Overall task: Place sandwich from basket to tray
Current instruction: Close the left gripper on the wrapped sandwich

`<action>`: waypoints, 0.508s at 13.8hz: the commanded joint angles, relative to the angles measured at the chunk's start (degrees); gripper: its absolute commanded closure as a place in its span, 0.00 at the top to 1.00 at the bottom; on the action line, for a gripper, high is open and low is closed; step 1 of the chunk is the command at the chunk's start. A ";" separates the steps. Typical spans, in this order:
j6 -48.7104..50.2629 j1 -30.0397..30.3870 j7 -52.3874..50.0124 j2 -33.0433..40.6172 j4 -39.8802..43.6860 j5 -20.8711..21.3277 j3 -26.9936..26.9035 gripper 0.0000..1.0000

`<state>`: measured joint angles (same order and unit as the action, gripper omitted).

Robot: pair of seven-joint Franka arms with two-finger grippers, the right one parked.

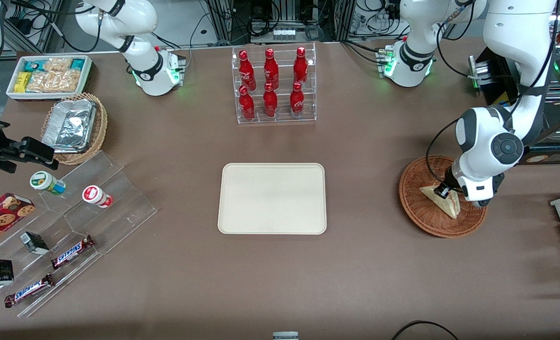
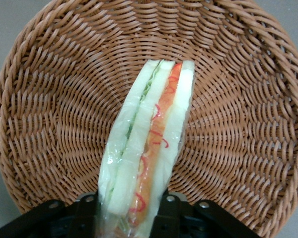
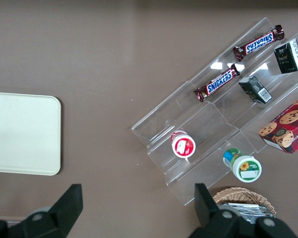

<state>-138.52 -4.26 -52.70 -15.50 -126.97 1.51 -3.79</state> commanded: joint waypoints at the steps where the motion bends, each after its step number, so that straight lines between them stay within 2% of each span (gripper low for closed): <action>1: 3.84 -1.27 -0.47 0.91 1.89 1.56 -0.07 0.19; 4: 16.39 -1.71 -0.03 4.33 7.59 4.98 0.10 0.19; 7: 31.51 -2.16 3.39 7.24 16.98 5.08 1.67 0.19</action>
<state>-115.42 -5.88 -51.02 -10.70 -115.41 5.54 -3.05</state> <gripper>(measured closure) 0.731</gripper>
